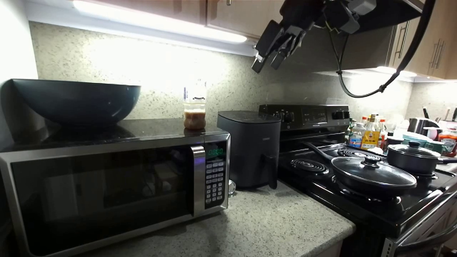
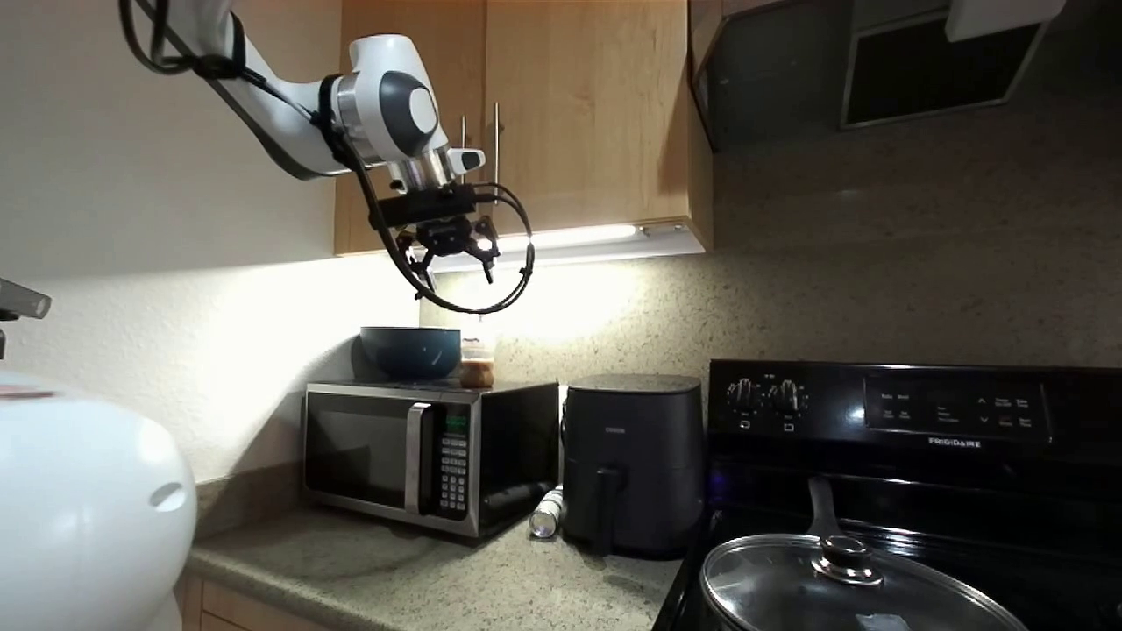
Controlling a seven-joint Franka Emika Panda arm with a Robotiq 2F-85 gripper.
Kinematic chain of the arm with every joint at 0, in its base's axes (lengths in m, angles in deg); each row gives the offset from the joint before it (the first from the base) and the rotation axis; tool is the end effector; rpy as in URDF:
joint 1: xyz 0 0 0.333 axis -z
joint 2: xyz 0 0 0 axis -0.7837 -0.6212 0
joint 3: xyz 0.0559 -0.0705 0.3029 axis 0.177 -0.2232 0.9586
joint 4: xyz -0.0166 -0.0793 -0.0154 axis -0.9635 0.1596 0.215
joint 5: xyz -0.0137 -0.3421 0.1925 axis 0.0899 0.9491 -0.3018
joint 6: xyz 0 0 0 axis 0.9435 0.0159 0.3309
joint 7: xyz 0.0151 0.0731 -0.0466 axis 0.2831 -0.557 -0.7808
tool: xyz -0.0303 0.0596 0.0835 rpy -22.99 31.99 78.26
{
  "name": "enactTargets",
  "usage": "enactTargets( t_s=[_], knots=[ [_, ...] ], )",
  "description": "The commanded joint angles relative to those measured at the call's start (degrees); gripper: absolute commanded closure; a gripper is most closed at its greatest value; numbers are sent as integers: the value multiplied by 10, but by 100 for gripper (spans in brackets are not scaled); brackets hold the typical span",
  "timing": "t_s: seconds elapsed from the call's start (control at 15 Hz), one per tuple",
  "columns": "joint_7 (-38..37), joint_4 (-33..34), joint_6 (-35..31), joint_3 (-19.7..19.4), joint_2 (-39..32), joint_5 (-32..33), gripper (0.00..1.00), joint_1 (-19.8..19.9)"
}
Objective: Open the overhead cabinet door on the right
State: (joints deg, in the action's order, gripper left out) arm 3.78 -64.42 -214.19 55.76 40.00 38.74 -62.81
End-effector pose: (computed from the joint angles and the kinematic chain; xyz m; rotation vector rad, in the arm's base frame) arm 0.4526 0.1560 0.6247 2.8541 0.6348 1.0105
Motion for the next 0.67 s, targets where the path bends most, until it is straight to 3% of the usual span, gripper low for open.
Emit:
enactTargets(
  t_s=[0.0, 0.47, 0.6],
  knots=[
    [-28, -4, -45, 15, -6, 9, 0, 20],
    [-155, 24, -307, 48, -64, 38, 0, 92],
    [-204, 26, -369, 71, -75, 65, 0, 138]
  ],
)
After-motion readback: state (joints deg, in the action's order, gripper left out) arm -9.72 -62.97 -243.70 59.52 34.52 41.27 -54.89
